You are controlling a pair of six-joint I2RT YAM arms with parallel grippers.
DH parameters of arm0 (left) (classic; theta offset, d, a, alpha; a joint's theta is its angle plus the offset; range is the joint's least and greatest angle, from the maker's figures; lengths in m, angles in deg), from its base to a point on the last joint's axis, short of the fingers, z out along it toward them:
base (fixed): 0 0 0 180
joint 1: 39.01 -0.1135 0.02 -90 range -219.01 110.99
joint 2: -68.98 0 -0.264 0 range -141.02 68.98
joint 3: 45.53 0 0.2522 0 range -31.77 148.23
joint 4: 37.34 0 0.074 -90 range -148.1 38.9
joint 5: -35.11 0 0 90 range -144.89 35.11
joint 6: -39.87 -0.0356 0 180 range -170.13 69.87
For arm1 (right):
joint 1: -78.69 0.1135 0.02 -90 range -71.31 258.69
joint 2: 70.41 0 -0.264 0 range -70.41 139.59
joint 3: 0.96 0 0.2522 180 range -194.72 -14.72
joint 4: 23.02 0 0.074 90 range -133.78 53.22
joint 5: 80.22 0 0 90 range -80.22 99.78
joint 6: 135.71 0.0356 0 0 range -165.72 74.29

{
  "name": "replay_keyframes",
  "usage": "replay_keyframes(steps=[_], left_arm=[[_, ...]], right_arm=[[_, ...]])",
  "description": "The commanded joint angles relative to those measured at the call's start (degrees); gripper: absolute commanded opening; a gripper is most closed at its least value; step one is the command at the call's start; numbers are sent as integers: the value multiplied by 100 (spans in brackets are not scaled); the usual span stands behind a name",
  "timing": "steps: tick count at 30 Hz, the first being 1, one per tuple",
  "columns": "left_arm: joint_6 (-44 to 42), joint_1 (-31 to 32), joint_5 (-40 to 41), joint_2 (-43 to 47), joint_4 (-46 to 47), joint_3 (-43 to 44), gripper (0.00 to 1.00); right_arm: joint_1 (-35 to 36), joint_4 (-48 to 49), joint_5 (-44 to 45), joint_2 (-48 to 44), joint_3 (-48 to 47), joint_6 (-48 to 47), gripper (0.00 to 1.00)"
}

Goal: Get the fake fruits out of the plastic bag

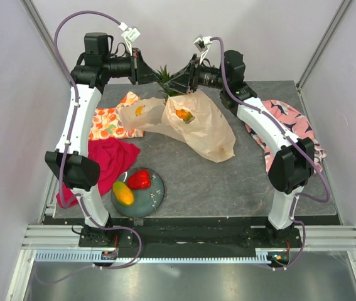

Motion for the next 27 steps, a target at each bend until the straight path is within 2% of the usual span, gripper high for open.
replay_keyframes(steps=[1, 3, 4, 6, 7, 8, 10, 13, 14, 15, 17, 20, 22, 23, 24, 26, 27], left_arm=[[-125, -45, 6, 545, 105, -125, 2], [-345, -132, 85, 817, -158, -222, 2], [-381, -246, 77, 1114, -246, -248, 2], [-407, -396, -19, 1371, -457, -327, 2], [-408, -536, -81, 1659, -537, -380, 2], [-416, -581, -186, 1775, -659, -528, 2], [-1056, -616, -187, 2039, -1280, -705, 2], [-1803, -616, -73, 2488, -2185, -1083, 2], [-1927, -616, -55, 2723, -2320, -1310, 2], [-2067, -616, -90, 2830, -2426, -1451, 2], [-2086, -608, -309, 3181, -2541, -1891, 2], [-1640, -608, -608, 3472, -2087, -2628, 2], [-973, -608, -749, 3587, -1630, -3285, 2], [-700, -616, -802, 3631, -1053, -3472, 2], [-306, -634, -950, 3605, -978, -3587, 2], [-406, -643, -1294, 3439, -1361, -3265, 2], [-1539, -634, -1268, 3272, -2486, -2985, 2]], right_arm=[[31, -980, -639, -374, 43, -719, 68], [-57, -1649, -789, -462, 69, -1472, 79], [-127, -2462, -816, -558, 87, -1799, 81], [-207, -3380, -816, -611, 236, -2598, 85], [-268, -4159, -711, -646, 306, -3333, 85], [-295, -4428, -615, -656, 550, -3680, 86], [-356, -4894, -194, -630, 919, -4338, 87], [-400, -5124, 326, -384, 1071, -4676, 91], [-409, -5133, 449, -305, 1071, -4676, 92], [-409, -5142, 563, -104, 1045, -4676, 98], [-418, -5221, 853, 91, 896, -4589, 98], [-409, -5187, 775, 328, 729, -4431, 98], [-322, -5160, 818, 355, 667, -4430, 98], [-269, -5177, 984, 346, 667, -4474, 98], [-208, -5204, 1203, 303, 676, -4605, 98], [-67, -5361, 2009, 294, 684, -4781, 98], [-75, -5432, 2258, 346, 667, -4834, 98]])
